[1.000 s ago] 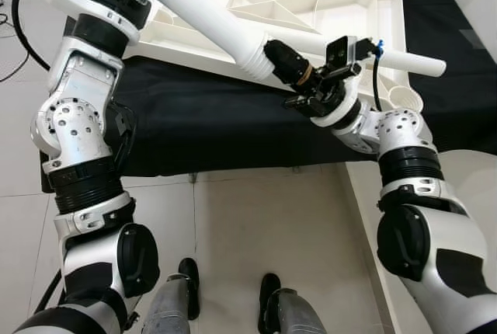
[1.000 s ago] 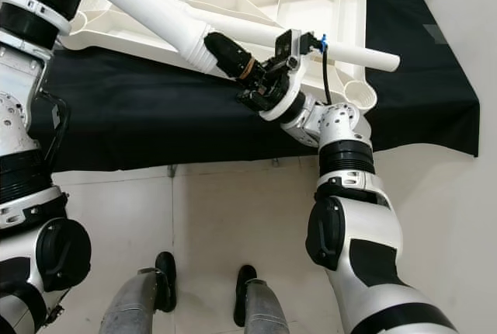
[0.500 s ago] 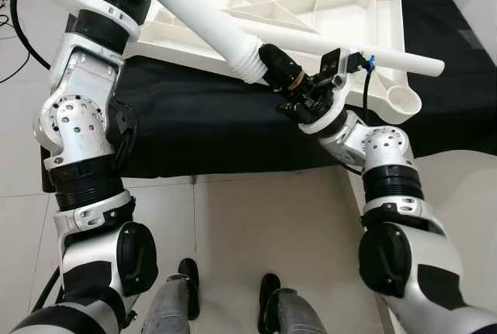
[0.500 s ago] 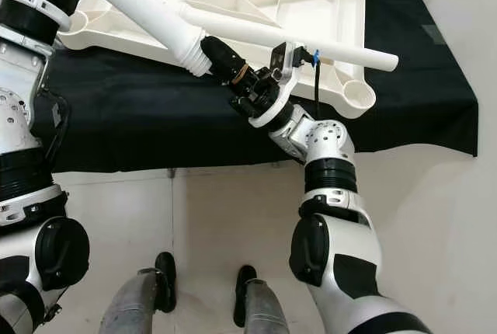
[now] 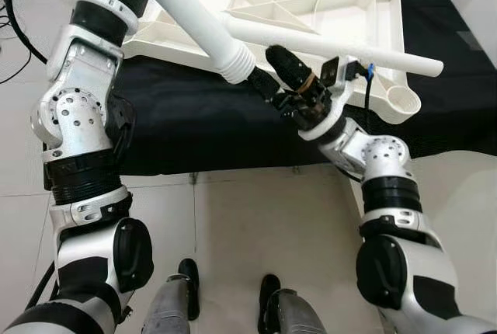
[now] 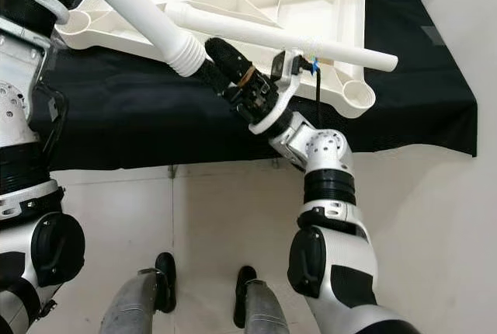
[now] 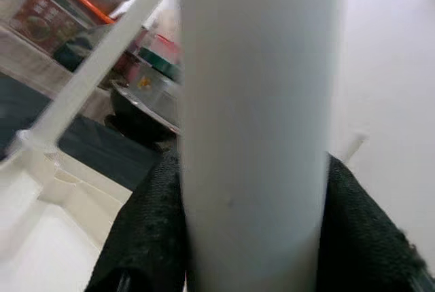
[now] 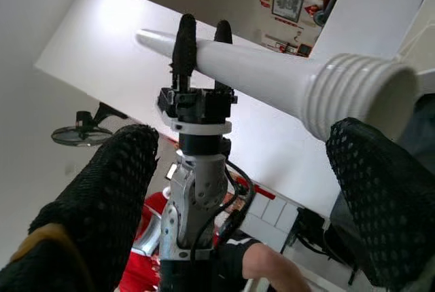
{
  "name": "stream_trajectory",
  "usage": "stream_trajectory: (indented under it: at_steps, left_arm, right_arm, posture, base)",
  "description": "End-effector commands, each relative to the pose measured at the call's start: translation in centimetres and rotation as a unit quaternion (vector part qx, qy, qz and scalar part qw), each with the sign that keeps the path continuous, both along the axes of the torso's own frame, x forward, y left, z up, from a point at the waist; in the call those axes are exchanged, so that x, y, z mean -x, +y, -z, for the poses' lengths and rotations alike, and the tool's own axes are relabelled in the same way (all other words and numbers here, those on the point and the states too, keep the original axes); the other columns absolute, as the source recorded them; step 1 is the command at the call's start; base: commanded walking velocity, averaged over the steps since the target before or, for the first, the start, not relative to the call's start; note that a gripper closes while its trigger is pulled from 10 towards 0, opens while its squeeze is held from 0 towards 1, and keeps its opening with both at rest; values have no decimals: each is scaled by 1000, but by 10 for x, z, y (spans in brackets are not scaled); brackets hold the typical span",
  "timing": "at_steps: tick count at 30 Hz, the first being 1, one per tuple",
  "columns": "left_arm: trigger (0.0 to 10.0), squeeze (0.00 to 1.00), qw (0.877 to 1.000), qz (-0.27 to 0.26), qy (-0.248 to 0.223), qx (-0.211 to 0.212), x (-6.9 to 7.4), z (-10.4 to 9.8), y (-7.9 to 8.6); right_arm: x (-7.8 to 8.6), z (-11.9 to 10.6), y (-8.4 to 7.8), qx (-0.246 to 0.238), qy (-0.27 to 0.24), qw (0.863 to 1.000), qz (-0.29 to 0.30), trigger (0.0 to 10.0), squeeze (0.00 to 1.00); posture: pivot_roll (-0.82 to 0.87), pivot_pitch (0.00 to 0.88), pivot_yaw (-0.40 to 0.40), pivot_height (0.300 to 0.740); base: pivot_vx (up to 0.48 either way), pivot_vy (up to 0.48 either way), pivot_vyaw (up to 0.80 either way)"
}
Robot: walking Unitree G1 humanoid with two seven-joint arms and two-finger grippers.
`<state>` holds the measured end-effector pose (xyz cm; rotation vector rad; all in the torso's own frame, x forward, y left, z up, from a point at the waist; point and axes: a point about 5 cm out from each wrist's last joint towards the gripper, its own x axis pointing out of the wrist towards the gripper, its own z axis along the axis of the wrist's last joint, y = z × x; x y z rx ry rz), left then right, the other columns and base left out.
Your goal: Building children table
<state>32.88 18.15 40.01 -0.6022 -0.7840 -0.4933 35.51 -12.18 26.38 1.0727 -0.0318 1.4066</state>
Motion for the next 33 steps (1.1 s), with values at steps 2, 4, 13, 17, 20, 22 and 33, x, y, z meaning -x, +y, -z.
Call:
stream_trajectory:
  at_steps: [2, 4, 13, 17, 20, 22, 33]
  left_arm:
    - [0, 0, 1000, -20, -11, 6, 2, -4, 6]
    - [0, 0, 1000, -27, -12, 9, 2, -4, 9]
    - [0, 0, 999, -44, 3, 0, 0, -4, 10]
    - [0, 0, 998, -56, 29, -11, -3, -3, 12]
    - [10000, 0, 996, -62, 53, -45, -5, -8, 9]
    - [10000, 0, 994, -66, 62, -54, -6, -8, 8]
    - [10000, 0, 980, -19, 44, -192, 3, -16, -8]
  right_arm:
    - [4, 4, -2, 12, -4, 1000, -3, 10000, 1000]
    - [5, 8, -4, 24, 1, 1000, 5, 10000, 1000]
    - [-20, 24, -16, 146, 39, 970, 189, 10000, 0]
    - [-33, 16, -28, 175, 45, 934, 308, 10000, 0]
    - [-39, -6, -39, 203, 8, 881, 428, 10000, 0]
    - [-38, -13, -40, 212, -13, 866, 453, 10000, 0]
    - [-25, -36, -21, 198, -130, 875, 423, 10000, 0]
  posture:
    - [88, 320, -83, 740]
    - [86, 318, -83, 740]
    - [89, 301, -80, 740]
    - [85, 290, -75, 740]
    - [86, 275, -67, 740]
    - [88, 271, -66, 740]
    - [105, 220, -62, 740]
  base:
    - [0, 0, 0]
    - [0, 0, 0]
    - [0, 0, 0]
    - [0, 0, 0]
    - [0, 0, 0]
    - [0, 0, 0]
    - [0, 0, 0]
